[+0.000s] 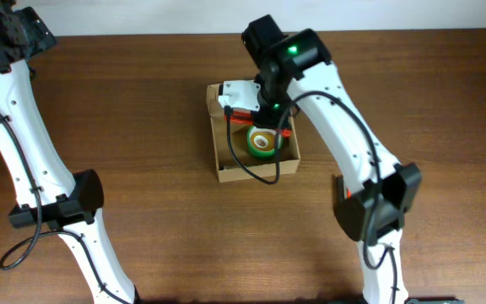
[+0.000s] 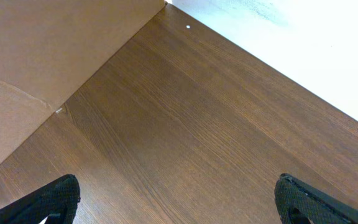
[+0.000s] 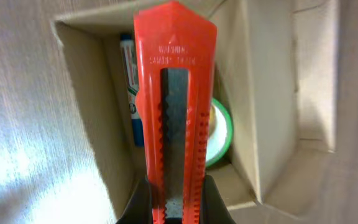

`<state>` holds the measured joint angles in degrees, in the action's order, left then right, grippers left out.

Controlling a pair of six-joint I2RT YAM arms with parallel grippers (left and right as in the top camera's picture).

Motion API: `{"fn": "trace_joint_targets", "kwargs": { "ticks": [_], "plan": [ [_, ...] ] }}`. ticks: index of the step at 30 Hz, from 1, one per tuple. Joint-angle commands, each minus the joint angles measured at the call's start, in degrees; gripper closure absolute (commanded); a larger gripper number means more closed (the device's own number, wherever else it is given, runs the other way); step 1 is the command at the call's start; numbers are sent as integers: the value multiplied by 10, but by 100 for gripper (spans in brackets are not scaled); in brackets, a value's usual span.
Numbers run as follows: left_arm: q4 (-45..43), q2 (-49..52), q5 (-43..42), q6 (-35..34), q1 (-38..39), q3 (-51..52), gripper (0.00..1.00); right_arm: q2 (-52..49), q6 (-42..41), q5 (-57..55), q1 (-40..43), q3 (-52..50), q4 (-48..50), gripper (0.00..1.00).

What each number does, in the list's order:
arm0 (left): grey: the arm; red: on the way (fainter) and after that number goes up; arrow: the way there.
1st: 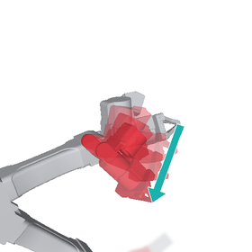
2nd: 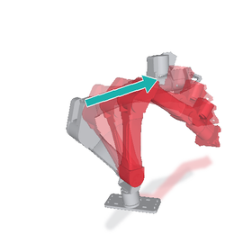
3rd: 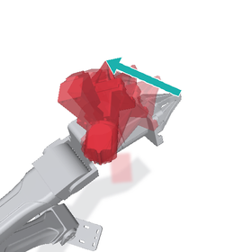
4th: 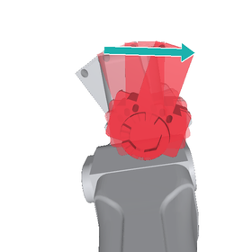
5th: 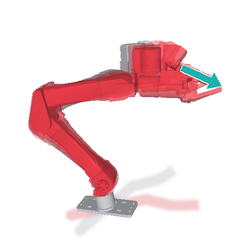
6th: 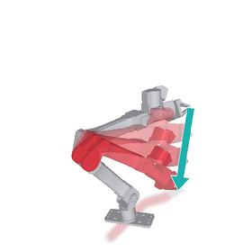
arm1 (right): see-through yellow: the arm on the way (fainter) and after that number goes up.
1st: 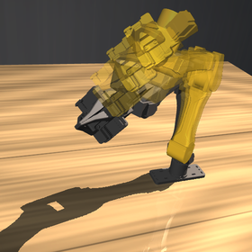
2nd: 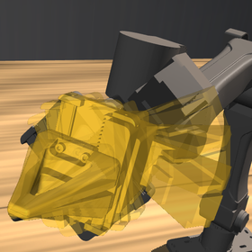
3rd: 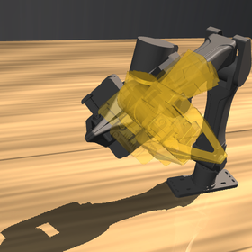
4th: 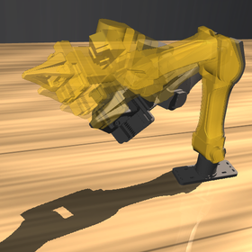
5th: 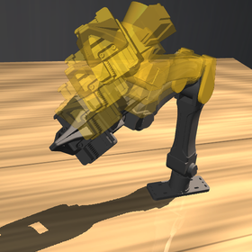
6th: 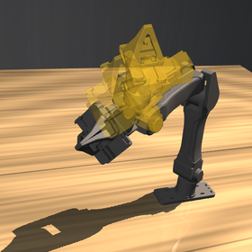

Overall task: Pack container
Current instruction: 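Carry the box cutter over the box and lower it inside, then open the right gripper and move it to the yellow highlighter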

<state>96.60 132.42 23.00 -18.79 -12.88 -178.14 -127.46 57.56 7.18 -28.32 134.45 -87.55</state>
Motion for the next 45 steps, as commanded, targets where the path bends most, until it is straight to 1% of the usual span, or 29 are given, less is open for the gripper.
{"fn": "trace_joint_targets", "kwargs": {
  "ticks": [1,12,18,26,31,32,33,34,35,37,38,40,42,45],
  "plan": [
    [0,-13,8,9,-3,-7,0,-19,11,-3,-2,5,-3,96],
    [0,-13,8,9,-3,-7,0,-107,5,2,-2,4,-8,96],
    [0,-13,8,9,-3,-7,0,-113,2,33,-3,-30,-6,97],
    [0,-13,8,9,-3,-7,0,-113,1,32,-19,-94,24,96],
    [0,-13,8,9,-3,-7,0,-113,0,32,-31,-108,37,97],
    [0,-13,8,9,-3,-7,0,-113,-2,32,-32,-108,41,89],
    [0,-13,8,9,-3,-7,0,-113,-19,31,-32,-108,50,66],
    [0,-13,8,9,-3,-7,0,-112,-44,27,-32,-108,63,46],
    [0,-13,8,9,-3,-7,0,-111,-66,19,-31,-108,75,42],
    [0,-13,8,9,-3,-7,0,-106,-99,-4,-27,-108,95,42],
    [0,-13,8,9,-3,-7,0,-101,-106,-13,-26,-107,102,46],
    [0,-13,8,9,-3,-7,0,-87,-130,-27,-22,-106,119,50],
    [0,-13,8,9,-3,-7,0,-67,-169,-46,-15,-100,142,56],
    [0,-13,8,9,-3,-7,0,-28,-237,-82,2,-95,181,57]
  ]
}}
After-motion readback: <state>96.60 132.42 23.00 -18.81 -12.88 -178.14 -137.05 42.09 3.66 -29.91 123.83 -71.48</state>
